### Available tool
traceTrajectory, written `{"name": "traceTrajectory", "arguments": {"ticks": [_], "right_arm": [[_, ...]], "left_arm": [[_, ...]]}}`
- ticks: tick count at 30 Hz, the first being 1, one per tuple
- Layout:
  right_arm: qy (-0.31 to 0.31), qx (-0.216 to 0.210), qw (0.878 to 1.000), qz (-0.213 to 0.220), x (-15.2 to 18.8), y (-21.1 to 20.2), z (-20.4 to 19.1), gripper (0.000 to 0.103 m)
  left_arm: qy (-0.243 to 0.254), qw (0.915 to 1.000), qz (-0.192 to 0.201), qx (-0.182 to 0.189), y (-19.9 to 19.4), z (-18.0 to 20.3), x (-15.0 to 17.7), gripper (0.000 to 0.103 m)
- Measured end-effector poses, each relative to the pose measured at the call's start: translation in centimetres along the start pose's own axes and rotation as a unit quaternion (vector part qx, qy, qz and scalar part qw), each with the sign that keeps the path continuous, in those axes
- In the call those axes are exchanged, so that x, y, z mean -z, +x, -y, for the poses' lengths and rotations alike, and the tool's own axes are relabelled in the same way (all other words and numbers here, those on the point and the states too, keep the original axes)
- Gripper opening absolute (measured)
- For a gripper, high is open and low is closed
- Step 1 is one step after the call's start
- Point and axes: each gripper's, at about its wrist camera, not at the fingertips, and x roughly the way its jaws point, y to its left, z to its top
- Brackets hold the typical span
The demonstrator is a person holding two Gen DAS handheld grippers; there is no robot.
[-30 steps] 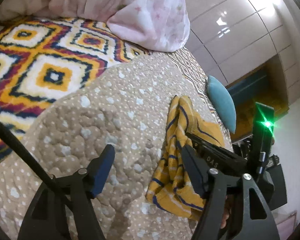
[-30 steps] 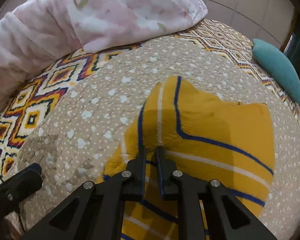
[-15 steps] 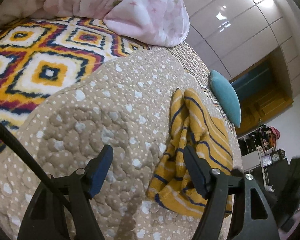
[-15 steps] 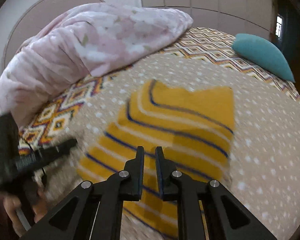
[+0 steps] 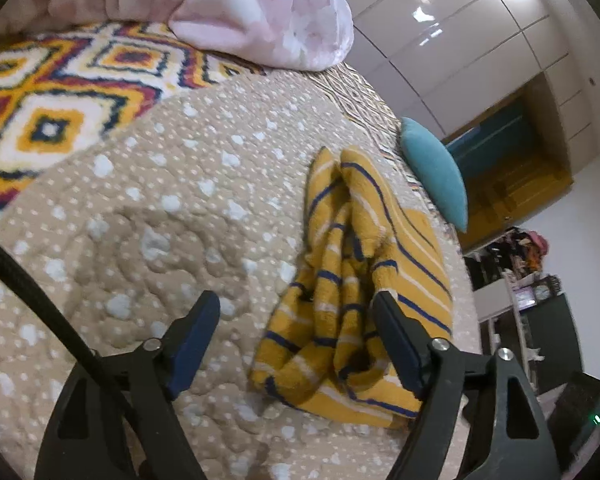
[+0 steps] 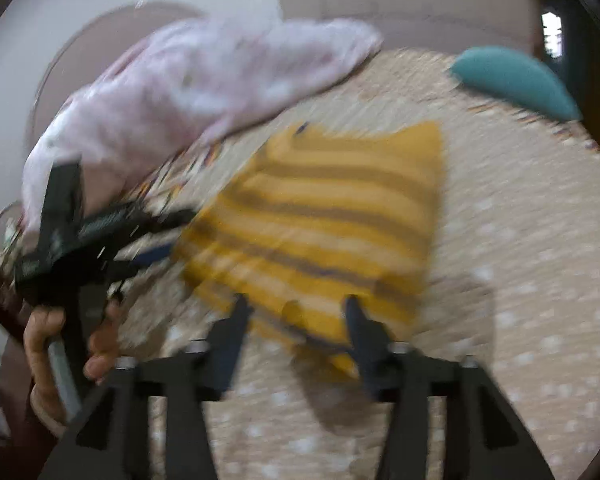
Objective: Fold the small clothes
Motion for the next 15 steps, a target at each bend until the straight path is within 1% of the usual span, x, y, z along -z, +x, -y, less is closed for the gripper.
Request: {"name": "traceTrajectory", "arguments": {"ticks": [2,4,6,8,10,11,13,14,15], "right_arm": [[0.045,0.003,0.999,-0.001,-0.3,0.4,2.7,0.071],[0.096,-0.012,0.995,-0.008,-0.4,1.7,5.3,0.071],[0.134,-0.040,0.990,-0.019,-0.4,3.3,6.8,0.071],[0.165,-0.076,0.983,-0.039,-0.6,5.9,7.6,0.071],[0.206,-0.116,0.970,-0.053,-0.7,8.8,8.4,0.071],[0.223,-0.131,0.965,-0.049,-0.7,9.6,8.7,0.072],[0.237,-0.142,0.960,-0.038,-1.0,10.1,8.7,0.073],[0.240,-0.149,0.958,-0.038,-1.1,10.3,8.5,0.069],[0.244,-0.154,0.957,-0.043,-1.3,10.6,8.4,0.061]], "left_arm": [[-0.002,0.9998,-0.012,0.016,0.6,0.1,0.1,0.081],[-0.001,0.9995,-0.024,0.022,1.5,0.3,0.2,0.085],[0.013,0.9994,-0.028,0.017,2.2,0.8,0.3,0.088],[0.023,0.9991,-0.030,0.016,2.5,1.2,0.4,0.092],[0.028,0.9988,-0.033,0.022,2.6,1.4,0.4,0.092],[0.025,0.9986,-0.033,0.031,2.6,1.3,0.3,0.092],[0.007,0.9974,-0.035,0.062,2.5,0.8,0.0,0.092],[-0.003,0.9963,-0.037,0.077,2.4,0.6,-0.1,0.092],[-0.012,0.9948,-0.039,0.094,2.5,0.4,-0.2,0.092]]}}
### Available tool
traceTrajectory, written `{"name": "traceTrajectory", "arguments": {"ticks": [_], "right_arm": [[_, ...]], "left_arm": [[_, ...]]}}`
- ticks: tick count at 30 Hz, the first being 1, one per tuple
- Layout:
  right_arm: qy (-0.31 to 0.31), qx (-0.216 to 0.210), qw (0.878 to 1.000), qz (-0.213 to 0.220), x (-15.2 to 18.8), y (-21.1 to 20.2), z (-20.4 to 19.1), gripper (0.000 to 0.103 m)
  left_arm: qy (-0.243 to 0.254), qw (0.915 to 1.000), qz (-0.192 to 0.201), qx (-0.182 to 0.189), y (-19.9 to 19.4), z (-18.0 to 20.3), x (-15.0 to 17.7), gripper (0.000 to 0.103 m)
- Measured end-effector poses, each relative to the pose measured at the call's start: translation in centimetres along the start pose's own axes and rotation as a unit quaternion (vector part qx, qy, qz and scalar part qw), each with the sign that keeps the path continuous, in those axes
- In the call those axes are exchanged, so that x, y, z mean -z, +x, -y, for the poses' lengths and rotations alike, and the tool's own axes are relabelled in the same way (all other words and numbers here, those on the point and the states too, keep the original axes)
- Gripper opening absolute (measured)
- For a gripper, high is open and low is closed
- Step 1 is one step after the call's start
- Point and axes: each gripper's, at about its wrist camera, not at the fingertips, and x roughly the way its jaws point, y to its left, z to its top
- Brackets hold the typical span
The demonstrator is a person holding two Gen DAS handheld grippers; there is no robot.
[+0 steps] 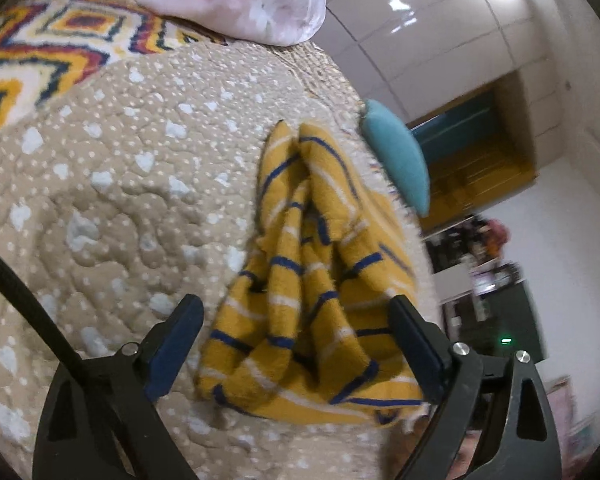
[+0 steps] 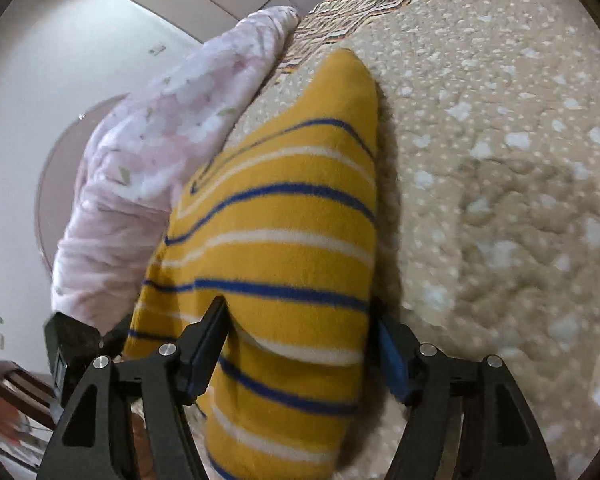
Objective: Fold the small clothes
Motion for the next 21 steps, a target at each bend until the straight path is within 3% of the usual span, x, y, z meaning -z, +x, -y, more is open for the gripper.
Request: {"name": "traceTrajectory", "arguments": {"ticks": [3,5,7,9,11,13,16,18,21], "right_arm": [[0.005,-0.010,1.000,-0.006,-0.3,-0.4,-0.1,0.040],[-0.004,-0.015,1.000,0.004,-0.5,-1.7,-0.5,0.036],[-0.028,-0.004,0.999,0.021,-0.7,-3.4,-1.3,0.034],[-0.035,0.009,0.999,0.040,-0.9,-5.5,-1.1,0.034],[-0.034,0.024,0.998,0.055,-1.0,-7.5,0.0,0.034],[-0.036,0.058,0.996,0.055,-0.9,-8.3,1.4,0.034],[-0.043,0.101,0.994,0.030,0.1,-7.4,2.6,0.045],[-0.068,0.128,0.989,0.041,0.3,-7.9,1.4,0.051],[-0.122,0.190,0.971,0.085,0.1,-9.4,-2.0,0.051]], "left_arm": [[0.010,0.9998,-0.017,-0.002,1.1,1.2,0.2,0.087],[0.031,0.9990,-0.032,0.001,2.5,2.8,0.6,0.058],[0.055,0.9973,-0.047,0.007,4.2,4.9,1.2,0.043],[0.074,0.9953,-0.062,0.008,5.6,6.4,2.1,0.039],[0.089,0.9925,-0.083,0.008,7.0,7.4,3.1,0.029],[0.103,0.9897,-0.098,-0.007,8.0,8.2,4.1,0.029],[0.133,0.9864,-0.086,-0.046,7.9,8.8,4.7,0.029],[0.131,0.9866,-0.081,-0.053,7.2,8.5,4.6,0.032],[0.112,0.9894,-0.063,-0.067,5.3,7.0,3.9,0.045]]}}
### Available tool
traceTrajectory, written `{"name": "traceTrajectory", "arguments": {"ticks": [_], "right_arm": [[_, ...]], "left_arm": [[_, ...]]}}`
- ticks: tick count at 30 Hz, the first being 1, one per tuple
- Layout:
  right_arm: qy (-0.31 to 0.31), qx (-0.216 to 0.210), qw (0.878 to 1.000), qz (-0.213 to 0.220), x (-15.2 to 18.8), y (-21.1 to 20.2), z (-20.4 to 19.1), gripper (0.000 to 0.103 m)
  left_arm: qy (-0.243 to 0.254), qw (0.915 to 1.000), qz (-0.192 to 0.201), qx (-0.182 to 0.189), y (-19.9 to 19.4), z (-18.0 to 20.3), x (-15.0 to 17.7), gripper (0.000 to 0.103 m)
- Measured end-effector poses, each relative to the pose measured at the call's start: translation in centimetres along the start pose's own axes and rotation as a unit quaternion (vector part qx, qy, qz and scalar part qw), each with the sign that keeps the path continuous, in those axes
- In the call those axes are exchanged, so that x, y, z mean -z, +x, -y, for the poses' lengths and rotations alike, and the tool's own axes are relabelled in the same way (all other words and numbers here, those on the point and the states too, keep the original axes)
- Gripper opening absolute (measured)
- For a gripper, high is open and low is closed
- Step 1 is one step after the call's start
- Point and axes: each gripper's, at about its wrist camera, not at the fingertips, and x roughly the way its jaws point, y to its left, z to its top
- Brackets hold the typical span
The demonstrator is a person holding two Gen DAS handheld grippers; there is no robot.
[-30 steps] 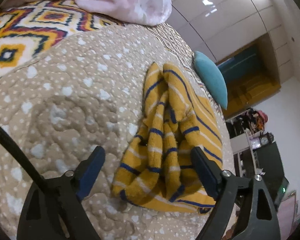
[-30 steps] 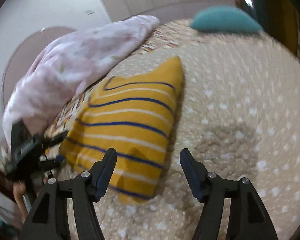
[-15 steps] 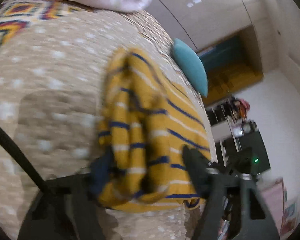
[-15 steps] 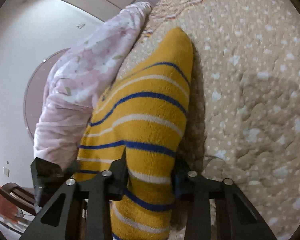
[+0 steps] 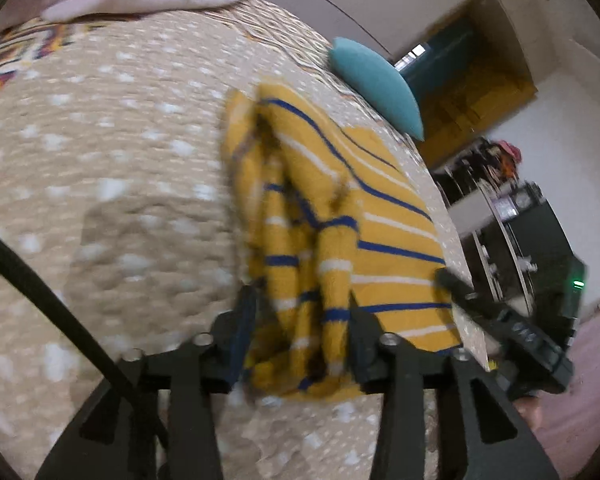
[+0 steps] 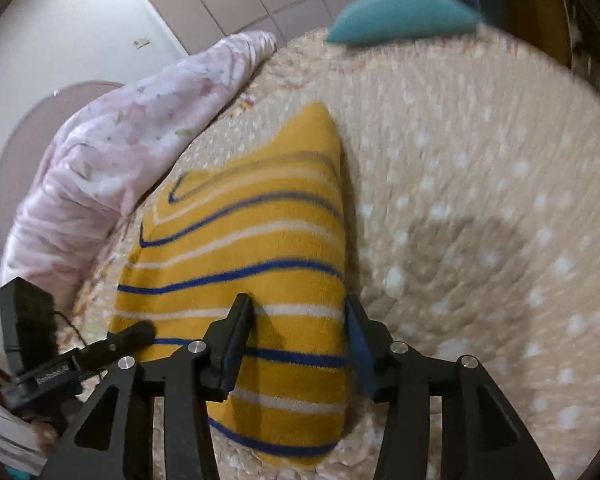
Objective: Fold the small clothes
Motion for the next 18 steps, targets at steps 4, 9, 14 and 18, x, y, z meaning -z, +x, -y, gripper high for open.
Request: {"name": "traceTrajectory", "arguments": {"ticks": [4,9,14,18], "right_arm": [[-0.067,0.042,0.996,0.043,-1.9,-1.7,-4.2,0.051],[-0.106,-0.019,0.994,-0.003,-2.1,1.4,-8.8,0.029],[-0.139,-0.028,0.988,-0.063,-0.8,8.0,-13.3,0.022],[-0.150,-0.014,0.986,-0.076,-0.2,10.2,-14.1,0.022]], "left_arm": [[-0.038,0.9989,0.026,-0.010,-2.5,-2.7,-0.5,0.051],[-0.029,0.9907,0.092,-0.097,-5.5,-4.1,-0.7,0.052],[-0.014,0.9819,0.138,-0.129,-7.8,-4.5,-0.6,0.073],[-0.003,0.9717,0.174,-0.160,-9.4,-4.8,-0.4,0.083]]}}
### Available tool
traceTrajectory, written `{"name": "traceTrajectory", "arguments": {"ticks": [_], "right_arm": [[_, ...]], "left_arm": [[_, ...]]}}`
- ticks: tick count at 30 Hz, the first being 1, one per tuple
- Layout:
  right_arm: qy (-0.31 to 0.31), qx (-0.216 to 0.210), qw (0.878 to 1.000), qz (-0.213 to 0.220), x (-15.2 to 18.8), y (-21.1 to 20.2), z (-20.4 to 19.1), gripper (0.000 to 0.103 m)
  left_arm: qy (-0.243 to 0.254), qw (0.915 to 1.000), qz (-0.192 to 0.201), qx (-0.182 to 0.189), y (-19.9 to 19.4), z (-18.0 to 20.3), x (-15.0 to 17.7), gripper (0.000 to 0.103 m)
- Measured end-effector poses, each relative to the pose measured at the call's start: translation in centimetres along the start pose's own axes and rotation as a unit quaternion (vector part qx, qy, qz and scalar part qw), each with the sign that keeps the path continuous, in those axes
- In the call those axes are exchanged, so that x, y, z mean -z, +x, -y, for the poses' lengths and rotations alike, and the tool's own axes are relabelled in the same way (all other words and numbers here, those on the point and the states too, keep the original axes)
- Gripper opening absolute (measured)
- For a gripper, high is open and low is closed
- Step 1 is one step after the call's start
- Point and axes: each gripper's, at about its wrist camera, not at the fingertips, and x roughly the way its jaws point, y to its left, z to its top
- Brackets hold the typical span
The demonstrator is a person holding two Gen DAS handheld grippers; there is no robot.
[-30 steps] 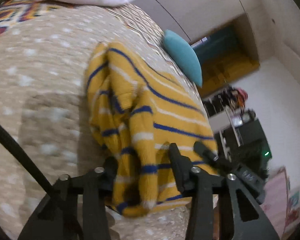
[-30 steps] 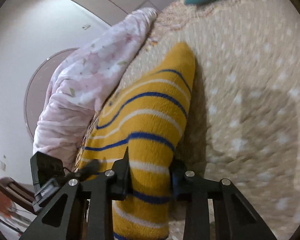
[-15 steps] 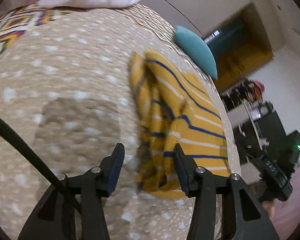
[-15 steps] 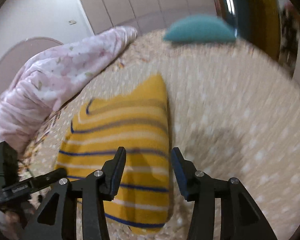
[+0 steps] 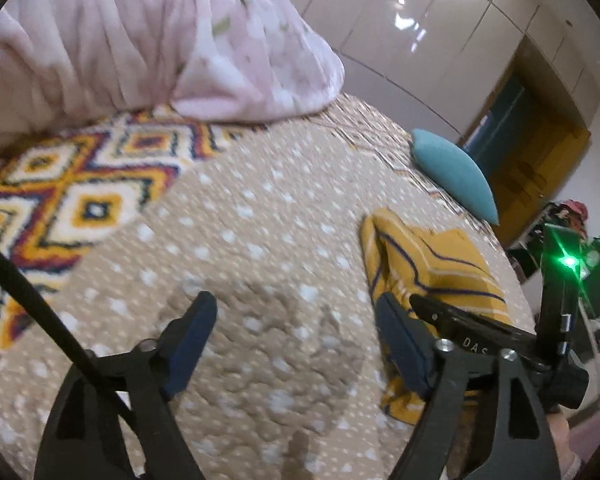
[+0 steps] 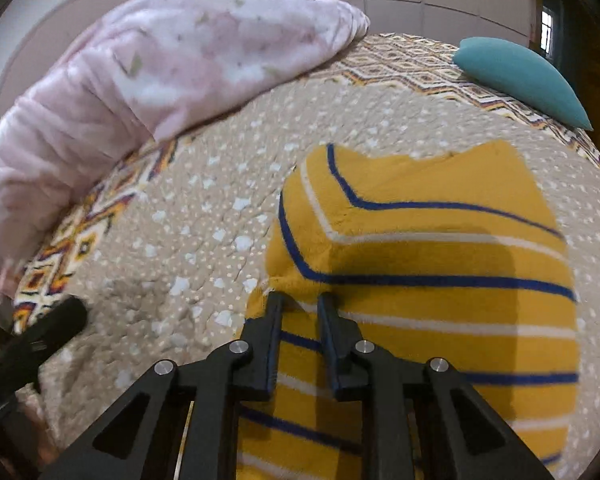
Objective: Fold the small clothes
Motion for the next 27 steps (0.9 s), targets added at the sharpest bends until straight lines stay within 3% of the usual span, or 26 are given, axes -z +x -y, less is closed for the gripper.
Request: {"name": "traceTrajectory", "arguments": {"ticks": [5,9,13,15,20,22,25,27], "right_arm": [[0.005,0.001,1.000,0.004,0.1,-3.3,0.8,0.025],[0.023,0.020,0.998,0.054,4.2,-9.8,3.7,0.057],[0.050,0.108,0.991,0.064,10.8,-14.5,8.4,0.061],[0.086,0.131,0.986,0.063,13.9,-15.9,11.1,0.061],[0.163,0.129,0.975,0.074,19.5,-17.5,15.5,0.061],[0.165,0.125,0.975,0.076,20.0,-17.3,16.0,0.061],[0.164,0.113,0.976,0.084,20.3,-16.4,15.8,0.061],[0.166,0.110,0.976,0.089,20.7,-16.0,15.5,0.068]], "left_arm": [[0.035,0.9986,0.025,-0.032,-0.4,1.0,0.1,0.085],[0.085,0.9948,0.033,-0.045,-0.7,3.3,1.4,0.085],[0.080,0.9965,0.006,-0.023,-0.8,4.7,3.2,0.085],[0.072,0.9971,-0.018,-0.014,-0.6,5.2,4.6,0.085],[0.100,0.9907,-0.075,-0.055,1.1,6.7,8.2,0.085],[0.127,0.9858,-0.071,-0.084,1.4,7.5,9.6,0.085],[0.181,0.9739,-0.066,-0.120,2.1,8.9,11.2,0.095],[0.192,0.9702,-0.065,-0.133,2.5,9.1,11.5,0.097]]}}
